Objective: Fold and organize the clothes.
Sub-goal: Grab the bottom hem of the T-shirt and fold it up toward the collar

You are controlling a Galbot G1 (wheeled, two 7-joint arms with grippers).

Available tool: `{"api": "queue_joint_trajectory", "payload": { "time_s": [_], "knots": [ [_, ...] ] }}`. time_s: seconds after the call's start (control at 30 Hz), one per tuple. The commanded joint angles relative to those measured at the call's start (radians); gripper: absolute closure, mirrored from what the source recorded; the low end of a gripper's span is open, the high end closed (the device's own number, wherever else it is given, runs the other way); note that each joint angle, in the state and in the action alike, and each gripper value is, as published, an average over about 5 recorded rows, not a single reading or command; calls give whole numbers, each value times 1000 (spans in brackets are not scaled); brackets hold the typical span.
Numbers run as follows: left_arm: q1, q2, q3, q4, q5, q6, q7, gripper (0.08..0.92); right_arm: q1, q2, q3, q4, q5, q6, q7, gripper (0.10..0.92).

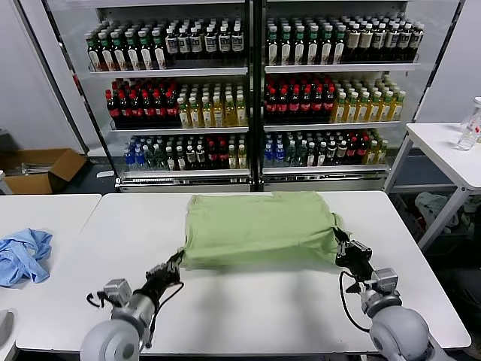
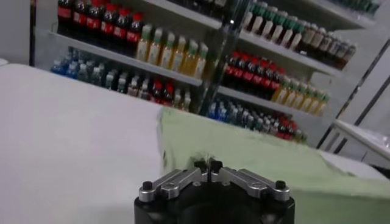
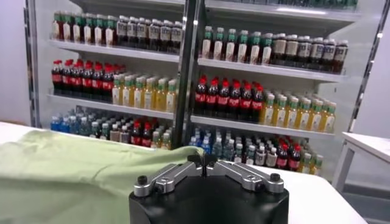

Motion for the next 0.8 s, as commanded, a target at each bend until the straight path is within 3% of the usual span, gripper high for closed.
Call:
{"api": "queue_joint_trajectory", "payload": {
  "time_s": [0.03, 0.1, 0.27, 0.5, 0.8],
  "knots": [
    [-270, -3, 102, 265, -3, -28, 3, 917, 146, 24, -77, -138, -55, -39, -12, 906],
    [-260, -10, 126, 270, 38, -26, 3, 917, 153, 33, -90, -148, -83, -57, -26, 888],
    [-191, -24, 144, 220, 128, -31, -15, 865, 107, 39, -76, -119, -106, -55, -32, 759],
    [-84, -31, 133, 162, 263, -33, -60, 634, -28, -11, 42, -21, -57, -83, -11, 559],
    [-82, -30, 158, 253, 335, 23, -79, 374, -128, -16, 138, -12, 72, -289, 21, 317]
  ]
}}
